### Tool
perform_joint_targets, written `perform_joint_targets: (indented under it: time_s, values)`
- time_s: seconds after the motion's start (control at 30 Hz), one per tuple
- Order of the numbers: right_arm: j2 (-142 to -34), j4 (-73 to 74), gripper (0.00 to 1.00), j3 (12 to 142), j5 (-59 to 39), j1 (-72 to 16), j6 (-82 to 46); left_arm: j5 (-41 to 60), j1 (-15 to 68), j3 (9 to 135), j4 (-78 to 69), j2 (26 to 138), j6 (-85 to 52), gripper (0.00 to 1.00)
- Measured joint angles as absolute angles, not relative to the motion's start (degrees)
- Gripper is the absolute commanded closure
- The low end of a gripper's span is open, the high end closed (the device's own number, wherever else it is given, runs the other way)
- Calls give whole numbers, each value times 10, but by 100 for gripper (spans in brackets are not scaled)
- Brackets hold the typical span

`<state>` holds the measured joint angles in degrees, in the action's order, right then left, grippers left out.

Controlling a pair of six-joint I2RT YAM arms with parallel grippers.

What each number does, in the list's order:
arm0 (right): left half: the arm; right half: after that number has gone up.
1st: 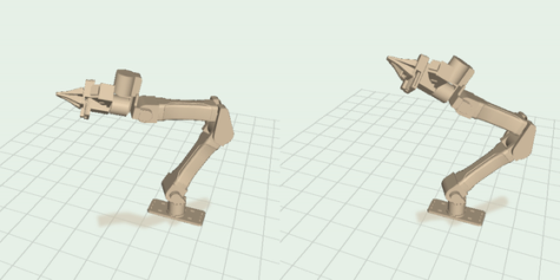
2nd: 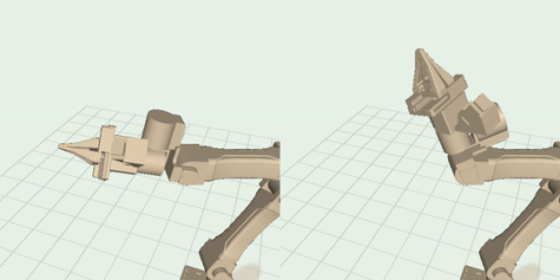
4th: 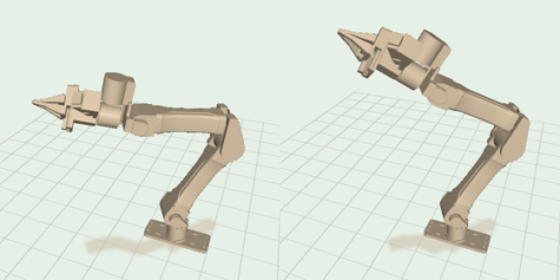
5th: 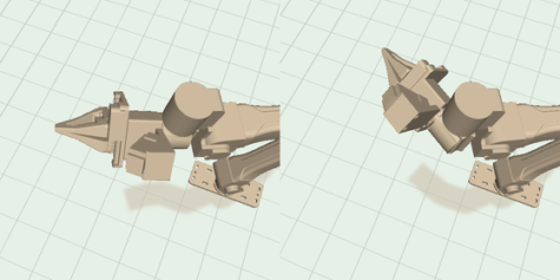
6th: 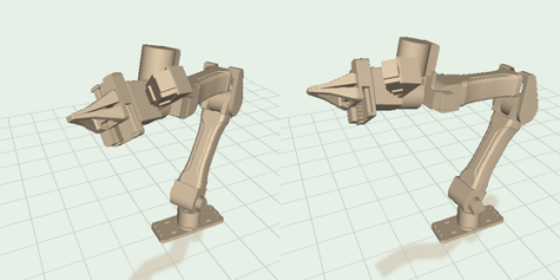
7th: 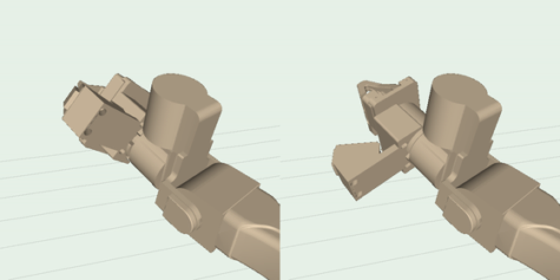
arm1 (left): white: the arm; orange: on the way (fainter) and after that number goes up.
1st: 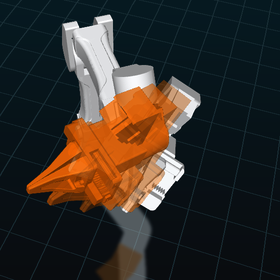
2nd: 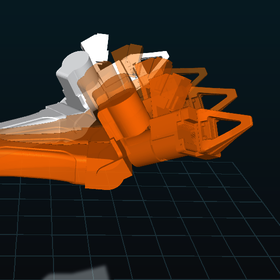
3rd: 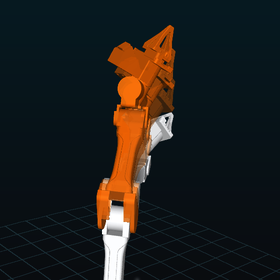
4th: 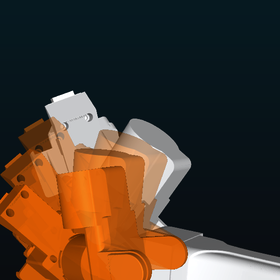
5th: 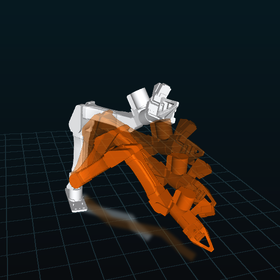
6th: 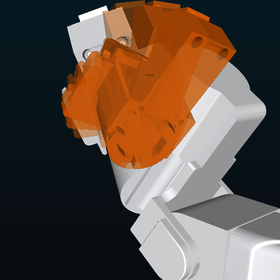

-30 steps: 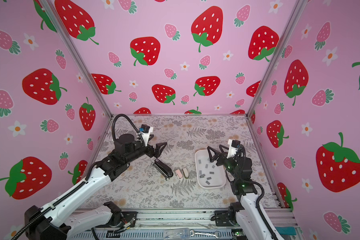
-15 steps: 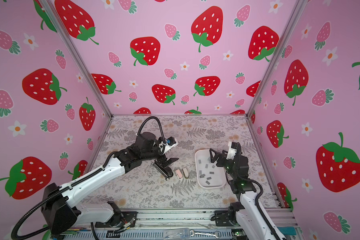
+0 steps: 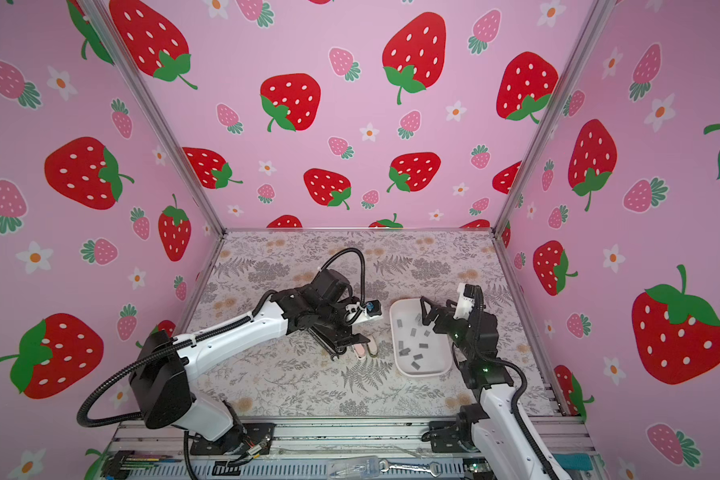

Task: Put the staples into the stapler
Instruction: 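Raise both arms and move the left gripper toward the pink-and-white staple remover, then lower the left gripper over the staple remover and close on it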

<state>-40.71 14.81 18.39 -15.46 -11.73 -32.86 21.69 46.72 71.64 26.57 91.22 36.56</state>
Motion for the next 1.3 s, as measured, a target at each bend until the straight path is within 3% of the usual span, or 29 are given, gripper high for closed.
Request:
perform_joint_targets:
  time_s: [1.3]
  values:
    - [-401,149,1,184,-109,-117,-318,114,518,870,397,1127,469,33]
